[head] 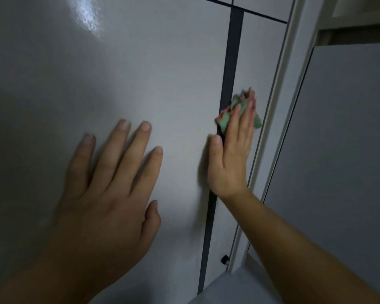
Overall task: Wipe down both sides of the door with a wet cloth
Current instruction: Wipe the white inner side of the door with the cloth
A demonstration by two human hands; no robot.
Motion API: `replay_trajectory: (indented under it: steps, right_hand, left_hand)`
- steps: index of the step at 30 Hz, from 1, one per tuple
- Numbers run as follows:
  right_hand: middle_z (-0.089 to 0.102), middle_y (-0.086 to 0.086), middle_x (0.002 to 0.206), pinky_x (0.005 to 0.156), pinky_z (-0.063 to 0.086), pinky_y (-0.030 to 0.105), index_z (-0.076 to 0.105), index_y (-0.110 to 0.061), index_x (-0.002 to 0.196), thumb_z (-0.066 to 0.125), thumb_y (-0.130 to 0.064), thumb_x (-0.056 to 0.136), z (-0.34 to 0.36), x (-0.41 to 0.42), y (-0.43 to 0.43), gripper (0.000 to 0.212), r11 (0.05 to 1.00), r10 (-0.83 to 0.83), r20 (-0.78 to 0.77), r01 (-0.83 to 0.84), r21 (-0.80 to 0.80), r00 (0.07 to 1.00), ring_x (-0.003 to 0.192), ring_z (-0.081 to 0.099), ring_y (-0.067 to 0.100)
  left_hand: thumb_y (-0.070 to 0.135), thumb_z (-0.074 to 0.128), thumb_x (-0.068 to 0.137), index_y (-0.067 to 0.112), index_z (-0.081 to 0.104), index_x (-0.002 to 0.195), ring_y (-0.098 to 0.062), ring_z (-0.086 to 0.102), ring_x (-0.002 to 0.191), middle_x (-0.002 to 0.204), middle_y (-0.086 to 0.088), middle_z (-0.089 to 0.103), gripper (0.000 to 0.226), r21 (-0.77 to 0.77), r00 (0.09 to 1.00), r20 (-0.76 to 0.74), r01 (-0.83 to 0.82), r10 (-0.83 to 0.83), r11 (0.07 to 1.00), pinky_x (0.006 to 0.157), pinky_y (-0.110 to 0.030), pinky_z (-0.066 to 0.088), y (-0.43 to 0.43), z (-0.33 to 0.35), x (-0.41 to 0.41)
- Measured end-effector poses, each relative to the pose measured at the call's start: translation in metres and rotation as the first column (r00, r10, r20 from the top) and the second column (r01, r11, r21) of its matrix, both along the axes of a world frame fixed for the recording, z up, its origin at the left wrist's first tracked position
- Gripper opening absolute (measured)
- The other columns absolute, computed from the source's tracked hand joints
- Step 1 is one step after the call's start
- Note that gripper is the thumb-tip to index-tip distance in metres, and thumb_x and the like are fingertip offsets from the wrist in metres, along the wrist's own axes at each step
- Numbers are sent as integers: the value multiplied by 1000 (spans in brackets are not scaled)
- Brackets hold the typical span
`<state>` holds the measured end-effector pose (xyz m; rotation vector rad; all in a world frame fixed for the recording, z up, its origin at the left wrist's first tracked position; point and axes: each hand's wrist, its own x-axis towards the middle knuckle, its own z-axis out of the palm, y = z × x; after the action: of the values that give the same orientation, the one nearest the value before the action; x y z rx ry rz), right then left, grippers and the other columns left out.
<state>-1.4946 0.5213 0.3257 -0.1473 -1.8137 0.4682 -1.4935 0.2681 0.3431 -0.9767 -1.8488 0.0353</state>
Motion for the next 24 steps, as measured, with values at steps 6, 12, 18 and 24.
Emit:
replay_trajectory:
  steps: [6,12,18,24]
  right_hand:
    - [-18,2,170,127,-2,53,-7,-10,161,30,-30,105,-109,29,-3,70,920,98,165,-26,-390,981,157,-16,14]
    - [-7,15,171,127,-1,55,2,0,161,22,-37,107,-56,7,27,68,967,16,67,1,-253,998,158,-9,25]
    - [-16,5,170,127,-1,55,-6,-7,161,31,-30,106,-165,33,-2,70,920,106,204,-18,-391,973,158,-14,19]
    - [-16,7,170,127,-5,55,-5,-12,162,23,-46,106,-102,15,-17,71,947,71,106,-34,-319,992,157,-16,23]
  left_hand:
    - [38,49,86,5,44,154,-37,17,159,171,-17,18,76,-63,1000,-18,-6,5,998,126,-62,6,9,-20,0]
    - [37,45,90,3,39,157,-41,17,158,171,-19,18,75,-66,1000,-16,-26,25,998,124,-68,8,10,-27,-3]
    - [35,45,89,3,39,156,-41,16,158,171,-19,18,75,-53,999,28,-20,22,998,123,-69,9,13,-28,1]
    - [36,46,89,3,38,157,-39,16,159,172,-17,18,76,-71,999,17,-29,30,997,125,-65,7,10,-30,1]
